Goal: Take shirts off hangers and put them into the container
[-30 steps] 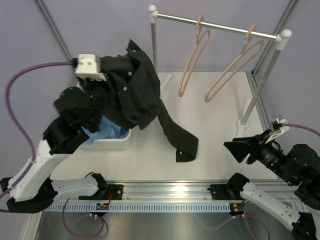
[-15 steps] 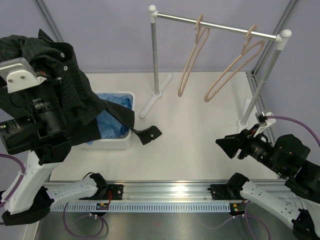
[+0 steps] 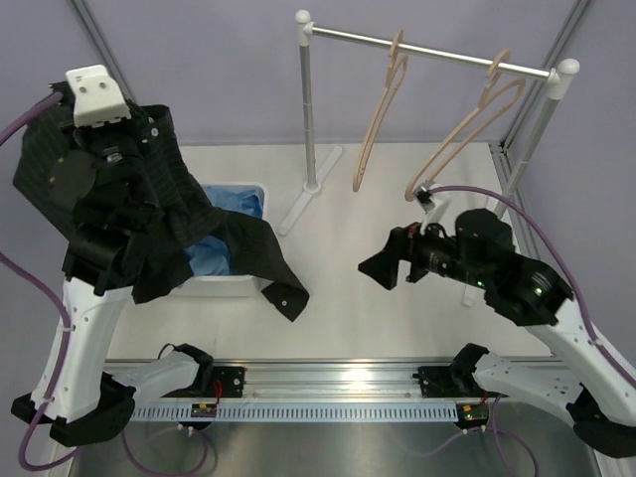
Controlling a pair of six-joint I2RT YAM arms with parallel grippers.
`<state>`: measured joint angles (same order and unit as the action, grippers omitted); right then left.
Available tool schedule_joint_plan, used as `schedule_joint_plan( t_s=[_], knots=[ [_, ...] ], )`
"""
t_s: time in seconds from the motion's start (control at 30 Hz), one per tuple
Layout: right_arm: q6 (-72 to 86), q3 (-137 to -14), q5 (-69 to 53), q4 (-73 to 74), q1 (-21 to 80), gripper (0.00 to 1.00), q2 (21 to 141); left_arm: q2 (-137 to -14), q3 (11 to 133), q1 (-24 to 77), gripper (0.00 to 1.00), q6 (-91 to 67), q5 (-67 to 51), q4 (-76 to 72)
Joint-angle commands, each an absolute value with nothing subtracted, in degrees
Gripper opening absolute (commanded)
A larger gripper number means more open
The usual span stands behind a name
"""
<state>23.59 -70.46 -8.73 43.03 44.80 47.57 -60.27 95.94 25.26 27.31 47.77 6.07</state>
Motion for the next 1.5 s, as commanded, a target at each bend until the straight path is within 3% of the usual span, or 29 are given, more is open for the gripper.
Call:
schedule_joint_plan(
  t_s=[0.0,0.17,0.47,0.73,1.47],
  knots=[
    [19.26,-72.32,-13.46,34.37,48.32,1.0,55.35,-61.7,96.77,23.82,0.0,13.63,44.3,19.07],
    [15.21,-76.46,-7.84,29.81,53.87,0.99,68.78,-61.61,96.59,23.12,0.0,11.08,43.77,22.15],
    [13.36,-72.7,-0.79,17.24,54.4,0.98,89.44,-60.47,97.56,22.85,0.0,9.32,43.68,24.78],
    [15.12,-75.93,-0.18,15.38,55.02,0.96,100.53,-60.82,98.26,22.68,0.0,5.72,43.51,29.44],
    [20.3,-75.67,6.14,11.07,60.64,0.96,108.8,-60.47,95.98,21.18,0.06,1.67,39.03,31.2]
  ],
)
